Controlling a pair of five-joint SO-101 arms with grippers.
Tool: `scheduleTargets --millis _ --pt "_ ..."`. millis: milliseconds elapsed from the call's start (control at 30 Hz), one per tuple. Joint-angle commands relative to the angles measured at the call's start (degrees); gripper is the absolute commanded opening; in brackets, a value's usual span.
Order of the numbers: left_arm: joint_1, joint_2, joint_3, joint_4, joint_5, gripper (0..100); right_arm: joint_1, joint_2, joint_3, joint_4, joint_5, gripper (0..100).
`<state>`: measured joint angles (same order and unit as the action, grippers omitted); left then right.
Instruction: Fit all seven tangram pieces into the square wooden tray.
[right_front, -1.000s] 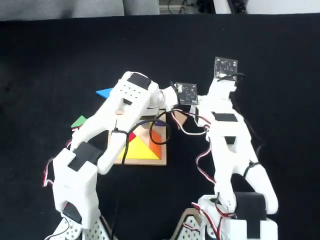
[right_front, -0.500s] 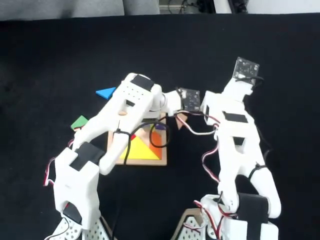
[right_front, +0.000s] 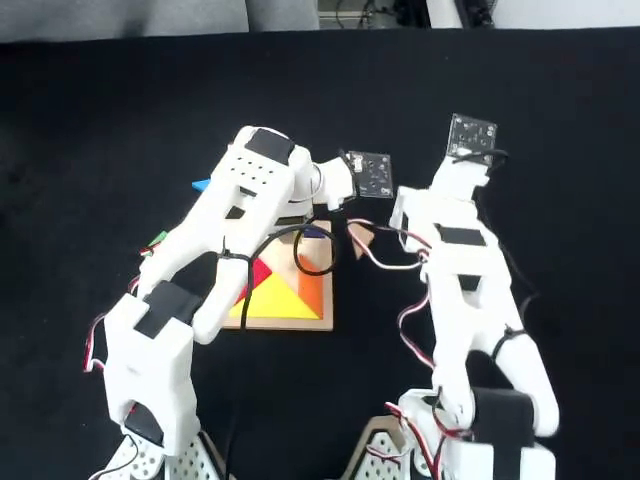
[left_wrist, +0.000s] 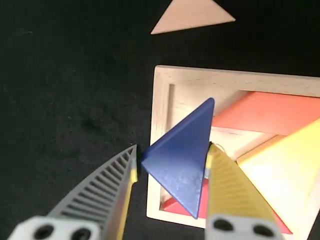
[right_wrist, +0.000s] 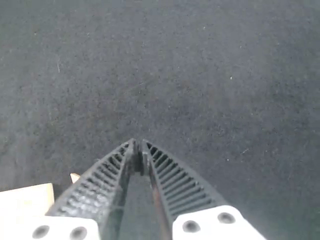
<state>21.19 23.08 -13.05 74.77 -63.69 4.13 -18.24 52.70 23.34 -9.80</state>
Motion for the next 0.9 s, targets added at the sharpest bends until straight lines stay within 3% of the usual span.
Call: scheduleTargets --millis 0,267,500,600,867 --pt "-0.40 -0.35 -3.82 0.18 0.18 16 -0.79 -7.25 2.51 -1.41 0.70 1.1" --pt "-0.22 5.80 -3.82 -2.90 0.18 16 -0.97 -18.77 13.58 -11.52 0.62 1.1" --pt "0.40 5.98 -3.56 -1.93 0.00 16 1.49 -5.58 0.92 -1.93 -1.49 1.1" --pt "1.63 6.33 -3.82 0.70 -3.96 16 2.02 -1.27 -2.95 0.70 -3.25 1.1" --pt "2.24 6.42 -6.29 1.58 -5.10 16 1.76 -3.12 -1.89 0.97 -3.34 1.1"
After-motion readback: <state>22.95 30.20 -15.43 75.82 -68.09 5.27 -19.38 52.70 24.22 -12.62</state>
